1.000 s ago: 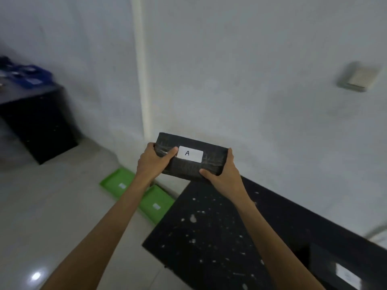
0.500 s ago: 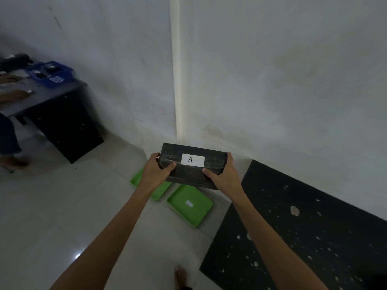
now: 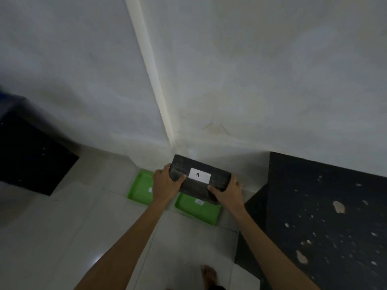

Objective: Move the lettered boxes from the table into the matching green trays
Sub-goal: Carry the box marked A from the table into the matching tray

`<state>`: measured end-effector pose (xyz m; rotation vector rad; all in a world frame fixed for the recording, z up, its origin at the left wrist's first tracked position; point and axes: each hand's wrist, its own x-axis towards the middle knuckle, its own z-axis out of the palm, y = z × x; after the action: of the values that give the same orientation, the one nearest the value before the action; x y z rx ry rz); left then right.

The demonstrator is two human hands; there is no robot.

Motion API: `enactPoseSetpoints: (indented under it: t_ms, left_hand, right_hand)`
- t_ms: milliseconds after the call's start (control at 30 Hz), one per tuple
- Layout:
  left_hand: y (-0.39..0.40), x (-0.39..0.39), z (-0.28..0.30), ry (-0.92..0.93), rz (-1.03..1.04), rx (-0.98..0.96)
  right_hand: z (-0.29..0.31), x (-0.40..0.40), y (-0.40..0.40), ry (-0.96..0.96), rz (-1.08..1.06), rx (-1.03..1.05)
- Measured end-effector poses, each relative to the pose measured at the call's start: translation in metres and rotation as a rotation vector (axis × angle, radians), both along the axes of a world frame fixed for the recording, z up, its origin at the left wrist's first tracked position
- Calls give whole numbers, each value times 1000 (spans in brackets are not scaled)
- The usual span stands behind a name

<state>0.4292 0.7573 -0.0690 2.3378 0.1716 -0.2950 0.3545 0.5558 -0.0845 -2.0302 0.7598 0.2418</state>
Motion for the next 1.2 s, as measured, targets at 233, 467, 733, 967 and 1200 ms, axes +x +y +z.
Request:
enactPoseSetpoints:
  t_ms: [233, 467, 733, 967, 1200]
  left_hand:
    - [22, 74, -116, 226, -187, 45]
    - [40, 133, -291, 383, -280, 159]
    - [32, 186, -546, 258, -435, 118]
    - [15, 199, -712, 201, -482, 73]
    - [21, 205, -769, 157, -444, -4]
  right_hand:
    - [-98, 42, 48, 122, -195, 7]
    - [-259, 88, 85, 228, -272, 132]
    - [-516, 144, 63, 160, -252, 73]
    - [-669, 169, 28, 159, -169, -88]
    - [-727, 180, 26, 123, -116, -88]
